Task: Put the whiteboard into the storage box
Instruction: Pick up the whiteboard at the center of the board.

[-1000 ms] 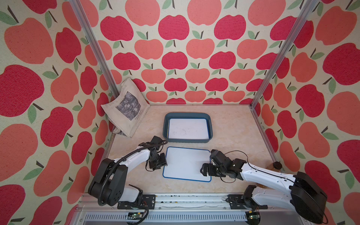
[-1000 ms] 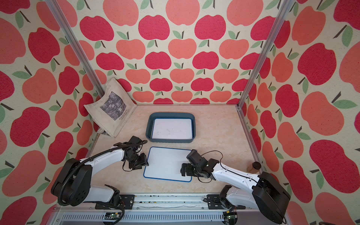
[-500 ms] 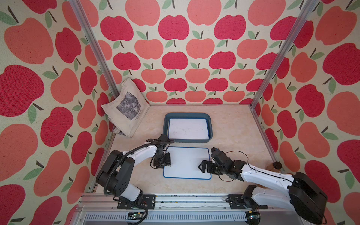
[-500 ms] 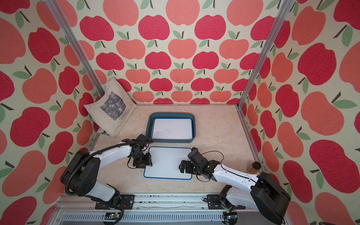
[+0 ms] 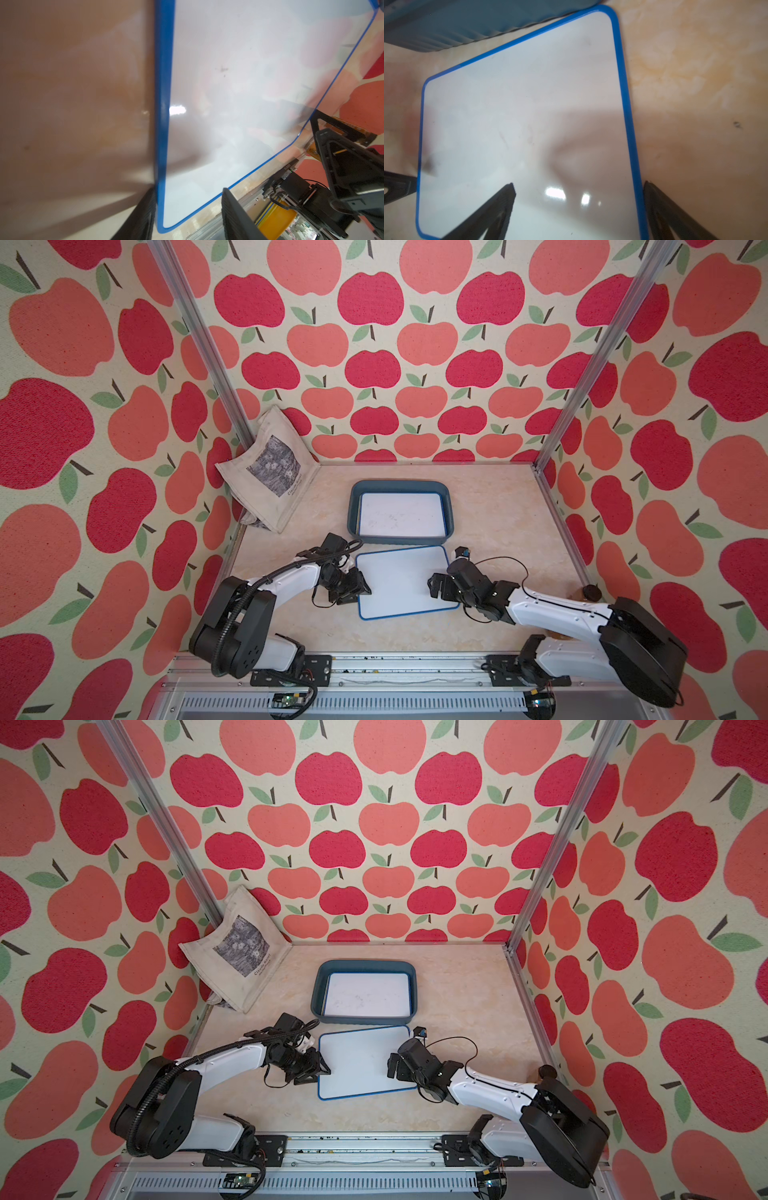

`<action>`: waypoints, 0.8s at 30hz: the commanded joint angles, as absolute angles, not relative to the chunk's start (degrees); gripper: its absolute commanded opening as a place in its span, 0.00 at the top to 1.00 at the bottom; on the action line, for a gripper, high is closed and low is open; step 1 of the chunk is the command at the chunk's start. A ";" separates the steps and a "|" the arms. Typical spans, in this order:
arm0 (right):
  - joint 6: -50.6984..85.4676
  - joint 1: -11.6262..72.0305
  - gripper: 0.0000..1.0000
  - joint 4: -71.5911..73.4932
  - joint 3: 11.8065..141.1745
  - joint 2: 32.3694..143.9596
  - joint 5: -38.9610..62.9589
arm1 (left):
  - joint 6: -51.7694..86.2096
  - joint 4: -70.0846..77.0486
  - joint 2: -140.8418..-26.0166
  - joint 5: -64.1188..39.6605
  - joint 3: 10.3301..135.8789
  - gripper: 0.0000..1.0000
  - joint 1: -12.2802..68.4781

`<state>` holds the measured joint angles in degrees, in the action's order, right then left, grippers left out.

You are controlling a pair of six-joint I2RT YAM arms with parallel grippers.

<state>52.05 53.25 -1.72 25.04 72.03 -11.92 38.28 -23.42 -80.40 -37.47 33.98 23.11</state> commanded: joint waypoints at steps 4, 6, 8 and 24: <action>57.29 58.51 0.01 0.51 20.97 76.83 16.76 | 43.12 -1.75 -78.21 -59.06 30.42 0.47 23.75; 57.49 58.62 0.01 1.40 20.67 76.51 17.08 | 43.86 -0.31 -77.48 -59.32 29.91 0.47 23.32; 57.83 58.71 0.01 1.81 20.38 76.18 17.23 | 44.24 -0.12 -77.07 -59.34 29.77 0.47 22.98; 56.46 58.23 0.01 -8.77 20.56 71.23 11.57 | 41.16 -11.19 -68.42 -57.53 29.97 0.50 19.01</action>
<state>51.92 54.57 -2.85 23.42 69.28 -12.82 41.43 -17.69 -69.52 -44.18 28.40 17.63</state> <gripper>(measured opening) 0.993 0.498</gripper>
